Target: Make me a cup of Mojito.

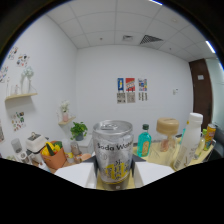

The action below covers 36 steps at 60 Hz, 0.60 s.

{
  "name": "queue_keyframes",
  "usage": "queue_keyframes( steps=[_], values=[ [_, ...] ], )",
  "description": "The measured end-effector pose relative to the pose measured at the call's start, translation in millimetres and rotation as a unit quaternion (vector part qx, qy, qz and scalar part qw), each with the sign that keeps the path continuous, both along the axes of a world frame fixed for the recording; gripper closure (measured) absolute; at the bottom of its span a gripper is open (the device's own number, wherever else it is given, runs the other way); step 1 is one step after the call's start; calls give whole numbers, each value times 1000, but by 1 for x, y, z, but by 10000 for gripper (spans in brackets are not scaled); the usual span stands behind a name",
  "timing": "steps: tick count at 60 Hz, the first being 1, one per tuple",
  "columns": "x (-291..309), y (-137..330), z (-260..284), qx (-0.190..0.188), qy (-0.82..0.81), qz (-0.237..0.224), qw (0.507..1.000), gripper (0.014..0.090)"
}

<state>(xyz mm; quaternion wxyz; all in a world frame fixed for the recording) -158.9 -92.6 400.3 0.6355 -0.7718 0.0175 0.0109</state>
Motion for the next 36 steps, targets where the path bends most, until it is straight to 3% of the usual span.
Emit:
queue_keyframes(
  steps=[16, 29, 36],
  values=[
    [-3, -12, 5, 2, 7, 13, 1000, 531],
    [5, -62, 42, 50, -6, 30, 998, 534],
    [23, -92, 33, 52, -1, 27, 998, 535]
  ],
)
